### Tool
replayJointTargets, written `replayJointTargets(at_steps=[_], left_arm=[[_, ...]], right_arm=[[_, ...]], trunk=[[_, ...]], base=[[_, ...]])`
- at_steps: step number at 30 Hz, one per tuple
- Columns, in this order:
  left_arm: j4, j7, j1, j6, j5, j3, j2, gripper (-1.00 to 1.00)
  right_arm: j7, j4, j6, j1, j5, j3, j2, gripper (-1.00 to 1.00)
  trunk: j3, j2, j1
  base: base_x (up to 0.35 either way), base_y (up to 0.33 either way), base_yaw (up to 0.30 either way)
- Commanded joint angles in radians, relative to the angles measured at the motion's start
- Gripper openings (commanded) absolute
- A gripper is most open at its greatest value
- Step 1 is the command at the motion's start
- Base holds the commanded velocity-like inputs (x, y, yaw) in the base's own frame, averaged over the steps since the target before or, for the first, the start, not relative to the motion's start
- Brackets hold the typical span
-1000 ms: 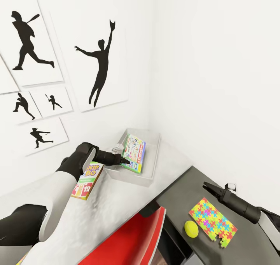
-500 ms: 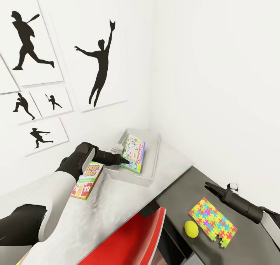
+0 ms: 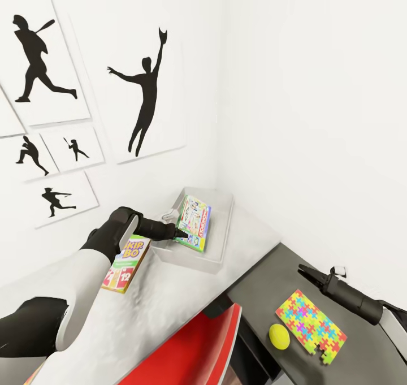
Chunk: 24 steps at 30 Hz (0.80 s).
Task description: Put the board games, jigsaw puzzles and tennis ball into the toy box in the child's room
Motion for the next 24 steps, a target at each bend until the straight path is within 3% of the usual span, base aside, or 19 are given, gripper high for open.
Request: replayJointTargets(at_steps=[1, 24], left_arm=[[-0.001, 0.000, -0.001, 0.006, 0.006, -0.004, 0.001, -1.00], [-0.001, 0.000, -0.001, 0.005, 0.006, -0.004, 0.001, -1.00]], right_arm=[[0.000, 0.000, 0.008, -0.001, -0.006, 0.000, 0.000, 1.00], [0.001, 0.000, 0.008, -0.001, -0.006, 0.000, -0.004, 1.00]], trunk=[[-0.002, -0.002, 0.001], [-0.002, -0.002, 0.001]], base=[[0.024, 0.000, 0.000], [0.002, 0.000, 0.000]])
